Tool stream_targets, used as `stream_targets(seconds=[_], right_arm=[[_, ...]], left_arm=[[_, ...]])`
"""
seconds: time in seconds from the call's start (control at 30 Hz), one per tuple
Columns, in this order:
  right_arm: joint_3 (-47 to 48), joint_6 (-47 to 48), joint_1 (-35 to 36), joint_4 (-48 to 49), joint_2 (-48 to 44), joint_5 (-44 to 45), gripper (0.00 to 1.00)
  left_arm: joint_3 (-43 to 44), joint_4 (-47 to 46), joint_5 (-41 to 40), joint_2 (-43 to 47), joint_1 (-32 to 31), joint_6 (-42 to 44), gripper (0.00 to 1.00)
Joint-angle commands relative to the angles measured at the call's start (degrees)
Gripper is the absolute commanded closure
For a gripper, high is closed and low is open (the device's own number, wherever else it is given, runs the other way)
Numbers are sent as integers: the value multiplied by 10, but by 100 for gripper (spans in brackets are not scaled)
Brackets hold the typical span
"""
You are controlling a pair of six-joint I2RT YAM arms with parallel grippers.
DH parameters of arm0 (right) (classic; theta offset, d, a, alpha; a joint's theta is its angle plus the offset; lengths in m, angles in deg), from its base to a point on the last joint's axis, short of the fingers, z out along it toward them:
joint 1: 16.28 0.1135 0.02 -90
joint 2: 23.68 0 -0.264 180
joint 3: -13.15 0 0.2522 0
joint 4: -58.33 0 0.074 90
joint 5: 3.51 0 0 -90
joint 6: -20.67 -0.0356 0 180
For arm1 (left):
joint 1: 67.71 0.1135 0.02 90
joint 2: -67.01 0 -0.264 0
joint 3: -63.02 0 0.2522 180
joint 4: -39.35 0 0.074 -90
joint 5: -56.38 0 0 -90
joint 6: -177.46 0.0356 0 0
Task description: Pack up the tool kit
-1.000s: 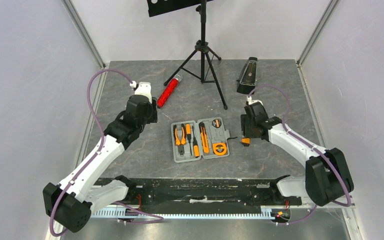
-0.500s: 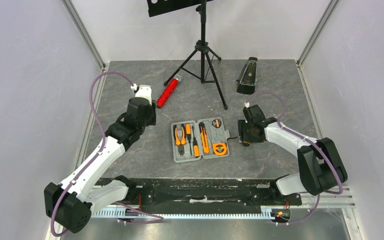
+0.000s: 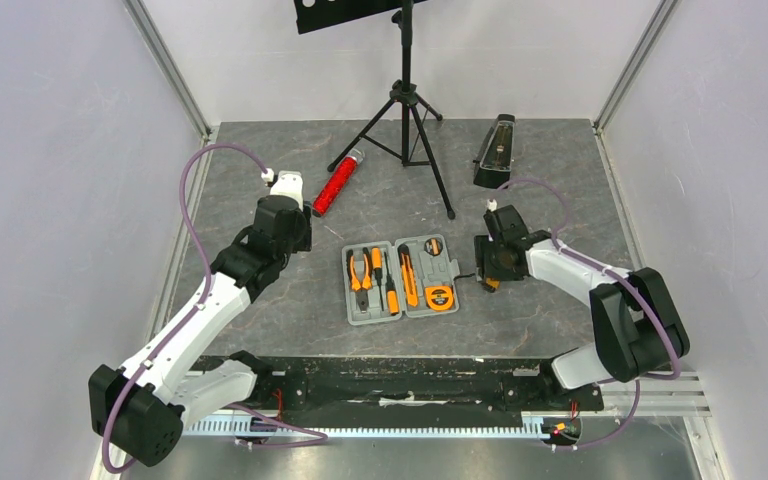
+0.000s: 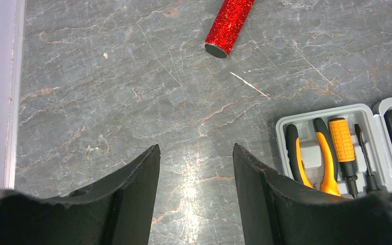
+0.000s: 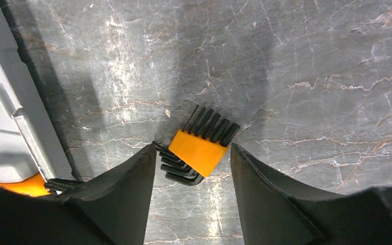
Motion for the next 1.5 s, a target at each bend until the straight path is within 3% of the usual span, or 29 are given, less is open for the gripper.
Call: stream_targets(seconds=[0.0, 0.43, 1.03, 1.47], right_arm=[[28, -16, -6, 12, -12, 12, 41], [-7, -149, -7, 12, -40, 43, 41], [-25, -156, -7, 8, 11, 52, 47], [-2, -100, -8, 14, -48, 100, 73]], left_arm=[[-2, -22, -8, 6, 5, 20, 39], [-2, -20, 3, 6, 6, 12, 39], [-2, -20, 20, 7, 9, -4, 39], [-3, -20, 21, 7, 11, -5, 39]])
